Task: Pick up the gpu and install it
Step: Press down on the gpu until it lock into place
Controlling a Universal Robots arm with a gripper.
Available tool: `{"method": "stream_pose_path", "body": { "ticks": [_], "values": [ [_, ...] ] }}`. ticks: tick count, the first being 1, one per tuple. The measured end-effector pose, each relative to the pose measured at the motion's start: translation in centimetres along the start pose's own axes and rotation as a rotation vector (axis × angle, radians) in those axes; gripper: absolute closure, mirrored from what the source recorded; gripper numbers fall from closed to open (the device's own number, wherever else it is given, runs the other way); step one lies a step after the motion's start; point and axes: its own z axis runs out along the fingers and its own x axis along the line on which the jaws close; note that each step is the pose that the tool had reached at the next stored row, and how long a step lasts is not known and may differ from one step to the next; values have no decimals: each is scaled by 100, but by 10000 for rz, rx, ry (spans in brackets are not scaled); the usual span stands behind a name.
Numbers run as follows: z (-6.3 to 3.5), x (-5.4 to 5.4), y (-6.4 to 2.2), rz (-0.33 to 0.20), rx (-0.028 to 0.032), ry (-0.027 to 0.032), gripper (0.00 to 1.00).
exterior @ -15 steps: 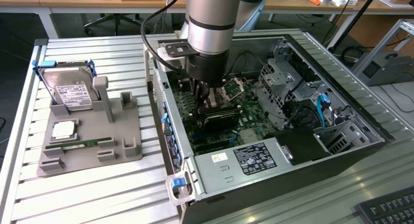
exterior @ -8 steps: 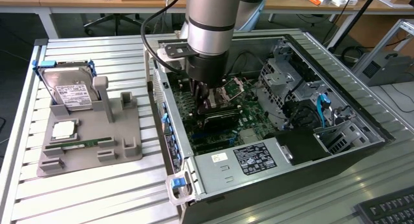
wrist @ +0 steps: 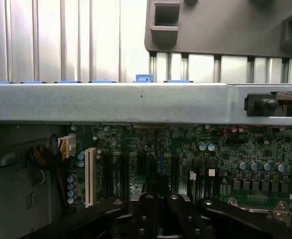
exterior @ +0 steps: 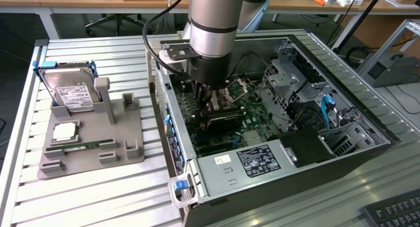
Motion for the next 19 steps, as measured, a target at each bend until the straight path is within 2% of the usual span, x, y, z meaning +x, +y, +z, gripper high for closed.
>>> {"method": "stream_pose_path", "body": {
  "ticks": [19],
  "values": [
    [78,4,-1,-1,-3,3,89]
  ]
}}
